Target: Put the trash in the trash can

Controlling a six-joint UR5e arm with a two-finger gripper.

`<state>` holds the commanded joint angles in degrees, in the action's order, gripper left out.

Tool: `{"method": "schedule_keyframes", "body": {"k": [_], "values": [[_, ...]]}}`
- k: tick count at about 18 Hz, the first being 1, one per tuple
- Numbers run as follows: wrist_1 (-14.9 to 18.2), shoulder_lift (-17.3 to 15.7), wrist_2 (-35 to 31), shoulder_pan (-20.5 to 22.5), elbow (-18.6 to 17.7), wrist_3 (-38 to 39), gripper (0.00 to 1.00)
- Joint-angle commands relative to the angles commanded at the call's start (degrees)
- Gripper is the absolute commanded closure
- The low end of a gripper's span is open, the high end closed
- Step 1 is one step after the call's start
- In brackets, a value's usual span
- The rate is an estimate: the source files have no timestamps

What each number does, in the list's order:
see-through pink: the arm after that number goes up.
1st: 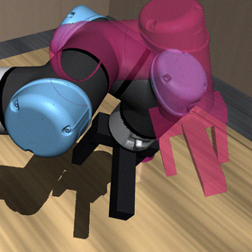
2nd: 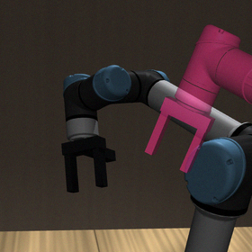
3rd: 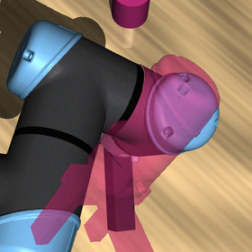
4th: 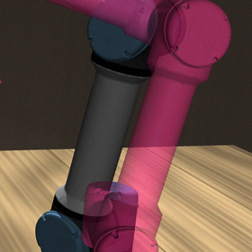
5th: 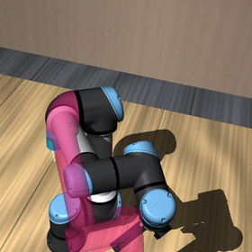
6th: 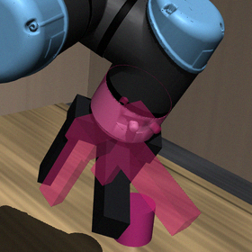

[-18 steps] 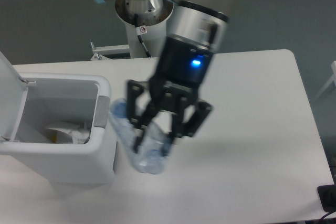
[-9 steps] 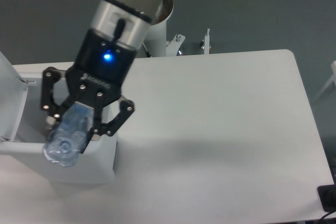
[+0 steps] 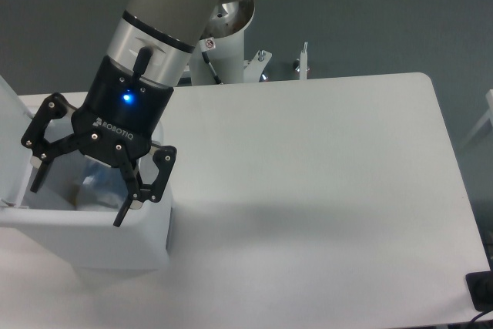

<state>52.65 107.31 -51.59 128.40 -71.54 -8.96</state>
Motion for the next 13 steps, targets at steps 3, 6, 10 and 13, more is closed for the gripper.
{"method": "schedule_keyframes", "body": {"k": [3, 6, 10, 13], "values": [[-0.97, 0.96, 0.09, 4.99, -0.26, -2.18, 0.00], [-0.97, 1.06, 0.09, 10.80, -1.93, -7.80, 0.00], [-0.53, 1.41, -0.09, 19.15, -4.91, -16.60, 0.00], [-0.44, 2.20, -2.53, 23.28, -7.19, -22.56, 0.00]]}}
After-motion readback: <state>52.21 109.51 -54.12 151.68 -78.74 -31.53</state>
